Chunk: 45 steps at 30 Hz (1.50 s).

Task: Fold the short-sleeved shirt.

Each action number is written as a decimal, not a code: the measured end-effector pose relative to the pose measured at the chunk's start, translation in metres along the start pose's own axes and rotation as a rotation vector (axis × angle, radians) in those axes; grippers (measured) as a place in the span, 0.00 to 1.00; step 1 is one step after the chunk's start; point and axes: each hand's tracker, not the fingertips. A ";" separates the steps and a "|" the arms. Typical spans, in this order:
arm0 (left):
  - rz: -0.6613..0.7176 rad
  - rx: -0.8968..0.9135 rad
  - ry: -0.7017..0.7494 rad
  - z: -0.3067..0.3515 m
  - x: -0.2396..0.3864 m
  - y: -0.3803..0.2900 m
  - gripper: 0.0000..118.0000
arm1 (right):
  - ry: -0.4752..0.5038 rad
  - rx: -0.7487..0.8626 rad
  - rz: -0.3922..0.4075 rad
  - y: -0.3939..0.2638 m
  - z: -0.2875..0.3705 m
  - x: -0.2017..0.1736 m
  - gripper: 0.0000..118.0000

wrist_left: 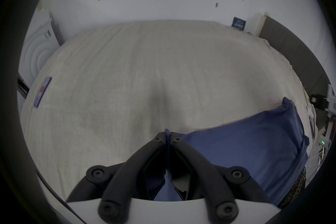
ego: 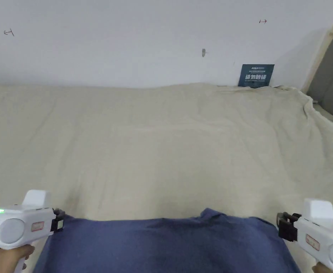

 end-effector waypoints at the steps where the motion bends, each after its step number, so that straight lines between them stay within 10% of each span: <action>1: -0.006 0.011 -0.011 0.008 0.002 0.001 0.00 | 0.009 -0.029 0.010 0.003 -0.014 0.003 0.44; 4: -0.014 0.035 -0.016 0.027 0.003 0.004 0.00 | -0.018 -0.081 0.056 0.007 -0.048 0.005 0.71; 11: -0.006 0.037 -0.016 0.037 0.001 0.003 0.00 | -0.015 -0.204 0.139 0.006 -0.100 -0.002 0.72; 17: 0.014 0.020 -0.009 0.029 -0.004 -0.006 0.00 | 0.064 -0.233 0.057 -0.001 -0.095 -0.011 0.02; 22: 0.032 0.014 0.013 0.031 -0.007 -0.014 0.00 | 0.054 -0.139 0.147 -0.001 -0.061 -0.014 0.02; 45: 0.073 0.051 0.048 0.151 -0.013 -0.146 0.00 | 0.202 0.067 -0.044 -0.126 0.168 0.048 0.02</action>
